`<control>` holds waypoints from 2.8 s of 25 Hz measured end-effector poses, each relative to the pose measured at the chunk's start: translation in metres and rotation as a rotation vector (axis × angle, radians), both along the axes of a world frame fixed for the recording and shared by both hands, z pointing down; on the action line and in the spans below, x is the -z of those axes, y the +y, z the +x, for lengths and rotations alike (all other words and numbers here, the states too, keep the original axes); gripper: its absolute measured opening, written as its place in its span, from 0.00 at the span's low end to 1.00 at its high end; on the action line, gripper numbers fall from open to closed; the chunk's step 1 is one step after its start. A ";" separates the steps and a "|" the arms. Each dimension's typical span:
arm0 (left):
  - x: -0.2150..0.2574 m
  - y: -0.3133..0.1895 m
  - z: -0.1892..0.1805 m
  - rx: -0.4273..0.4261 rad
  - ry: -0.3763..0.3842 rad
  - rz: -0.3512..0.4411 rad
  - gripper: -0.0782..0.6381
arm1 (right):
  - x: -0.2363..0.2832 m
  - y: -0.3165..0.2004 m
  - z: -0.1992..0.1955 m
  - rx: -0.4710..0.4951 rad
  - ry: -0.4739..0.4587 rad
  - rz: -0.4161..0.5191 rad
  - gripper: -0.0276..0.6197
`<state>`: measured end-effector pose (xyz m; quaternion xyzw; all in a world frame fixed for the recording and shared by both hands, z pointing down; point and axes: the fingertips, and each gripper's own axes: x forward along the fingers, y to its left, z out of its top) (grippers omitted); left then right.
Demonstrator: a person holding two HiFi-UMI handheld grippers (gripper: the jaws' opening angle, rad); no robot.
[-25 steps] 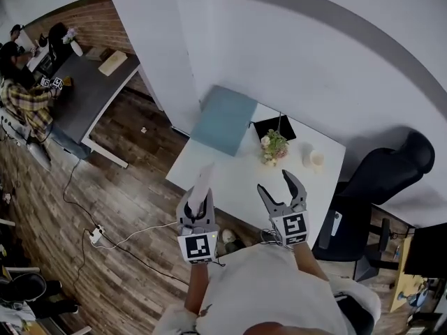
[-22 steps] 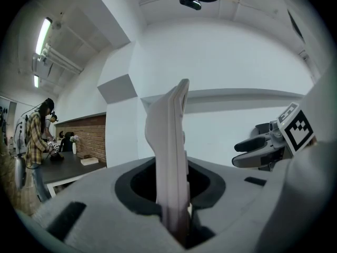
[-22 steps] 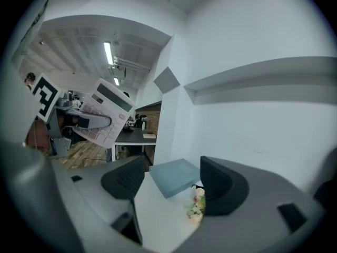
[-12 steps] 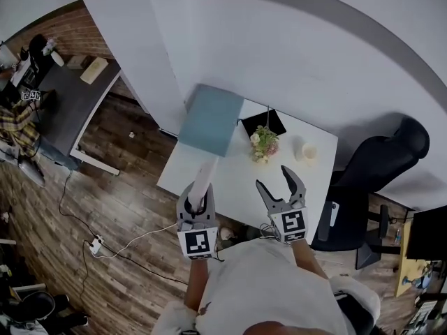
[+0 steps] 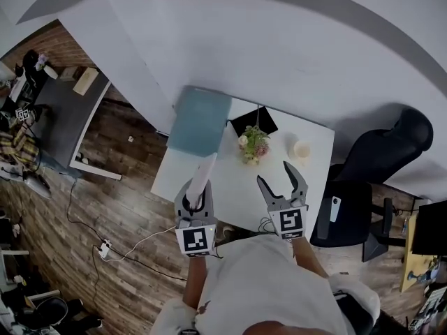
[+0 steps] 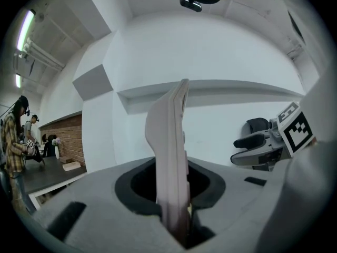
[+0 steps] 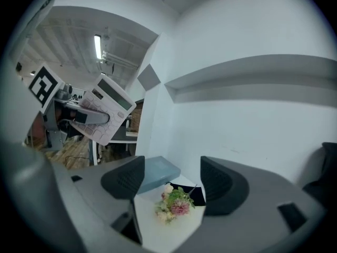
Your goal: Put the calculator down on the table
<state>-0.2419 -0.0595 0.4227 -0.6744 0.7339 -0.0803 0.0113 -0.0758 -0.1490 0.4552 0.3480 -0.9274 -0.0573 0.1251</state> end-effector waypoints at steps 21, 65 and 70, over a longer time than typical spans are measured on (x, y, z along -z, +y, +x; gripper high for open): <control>-0.064 -0.057 0.063 -0.283 0.080 -0.192 0.24 | -0.040 -0.025 0.043 -0.113 0.014 -0.115 0.56; -0.254 -0.075 0.095 -0.656 0.370 -0.656 0.24 | -0.179 -0.002 0.034 -0.253 0.185 -0.438 0.52; -0.268 -0.078 0.099 -0.653 0.393 -0.690 0.24 | -0.194 -0.002 0.031 -0.228 0.205 -0.472 0.51</control>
